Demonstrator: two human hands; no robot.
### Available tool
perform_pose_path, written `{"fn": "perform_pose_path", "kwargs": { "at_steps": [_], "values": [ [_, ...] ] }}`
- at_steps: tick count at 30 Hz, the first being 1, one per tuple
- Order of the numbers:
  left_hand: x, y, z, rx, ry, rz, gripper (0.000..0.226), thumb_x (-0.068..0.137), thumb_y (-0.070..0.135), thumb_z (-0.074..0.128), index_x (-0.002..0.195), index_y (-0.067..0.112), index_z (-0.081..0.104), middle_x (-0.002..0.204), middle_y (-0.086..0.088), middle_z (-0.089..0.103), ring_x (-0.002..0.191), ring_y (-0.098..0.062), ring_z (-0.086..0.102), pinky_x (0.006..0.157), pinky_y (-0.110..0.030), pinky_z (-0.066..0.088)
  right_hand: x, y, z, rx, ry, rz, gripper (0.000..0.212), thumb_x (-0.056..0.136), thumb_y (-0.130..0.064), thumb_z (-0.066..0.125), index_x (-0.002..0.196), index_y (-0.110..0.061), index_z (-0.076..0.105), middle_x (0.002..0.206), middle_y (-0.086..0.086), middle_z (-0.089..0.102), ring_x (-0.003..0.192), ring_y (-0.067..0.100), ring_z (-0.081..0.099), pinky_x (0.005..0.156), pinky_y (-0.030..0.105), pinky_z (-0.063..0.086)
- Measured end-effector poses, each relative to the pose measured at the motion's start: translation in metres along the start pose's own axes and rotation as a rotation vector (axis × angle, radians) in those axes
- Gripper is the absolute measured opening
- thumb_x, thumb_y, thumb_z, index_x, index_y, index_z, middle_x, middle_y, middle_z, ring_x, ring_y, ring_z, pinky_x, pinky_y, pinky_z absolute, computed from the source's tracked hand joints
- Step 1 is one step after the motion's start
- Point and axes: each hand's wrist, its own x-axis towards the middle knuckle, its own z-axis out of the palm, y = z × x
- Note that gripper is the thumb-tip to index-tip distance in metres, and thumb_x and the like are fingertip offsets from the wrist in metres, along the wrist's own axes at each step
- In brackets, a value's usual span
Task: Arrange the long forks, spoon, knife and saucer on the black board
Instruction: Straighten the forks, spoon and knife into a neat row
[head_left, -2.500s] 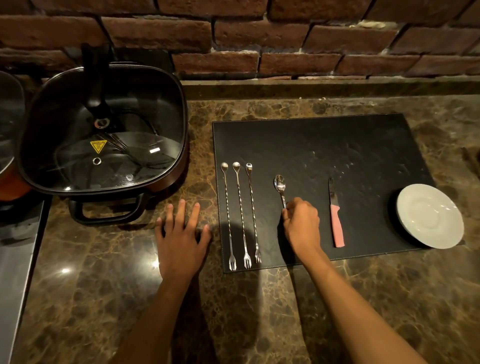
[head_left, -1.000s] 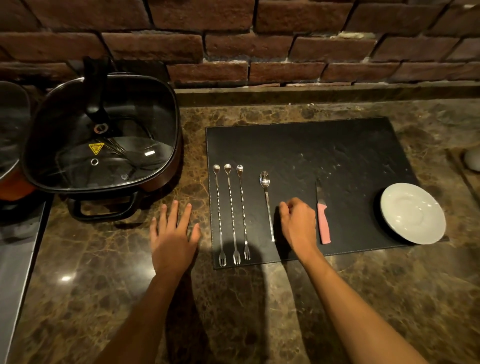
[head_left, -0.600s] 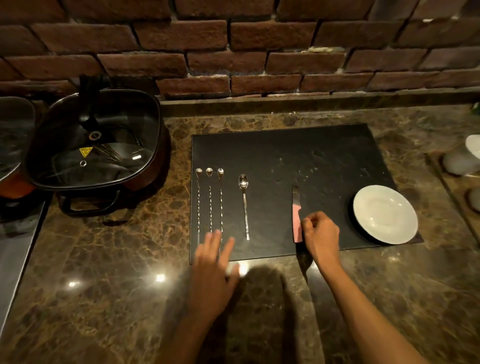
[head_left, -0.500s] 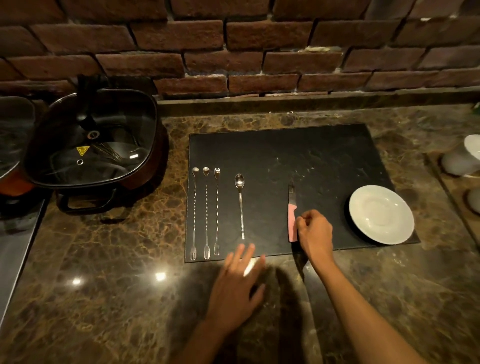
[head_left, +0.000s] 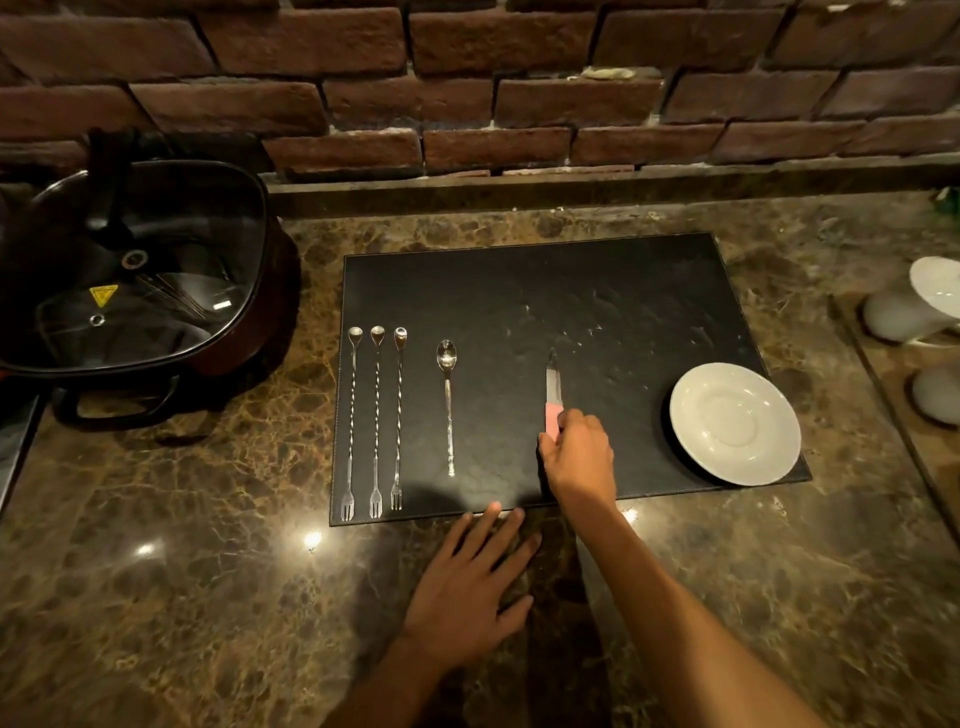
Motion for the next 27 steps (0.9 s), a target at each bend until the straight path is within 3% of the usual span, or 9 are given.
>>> {"fn": "perform_pose_path", "kwargs": {
  "at_steps": [15, 27],
  "values": [
    [0.001, 0.0, -0.001, -0.021, -0.034, -0.012, 0.069, 0.09, 0.063, 0.051, 0.152, 0.031, 0.045, 0.164, -0.002, 0.037, 0.156, -0.027, 0.024, 0.12, -0.049, 0.02, 0.007, -0.038, 0.013, -0.013, -0.028, -0.118, 0.026, 0.091, -0.021, 0.059, 0.111, -0.004, 0.058, 0.107, 0.015, 0.058, 0.096, 0.033, 0.058, 0.081, 0.04, 0.047],
    [0.001, -0.001, 0.005, -0.017, -0.042, -0.011, 0.07, 0.091, 0.063, 0.05, 0.152, 0.031, 0.043, 0.164, -0.003, 0.036, 0.155, -0.028, 0.024, 0.121, -0.05, 0.018, 0.008, -0.037, 0.014, -0.034, -0.041, -0.106, 0.029, 0.091, -0.024, 0.06, 0.114, -0.007, 0.057, 0.11, 0.013, 0.057, 0.1, 0.03, 0.058, 0.085, 0.038, 0.047]
  ]
}}
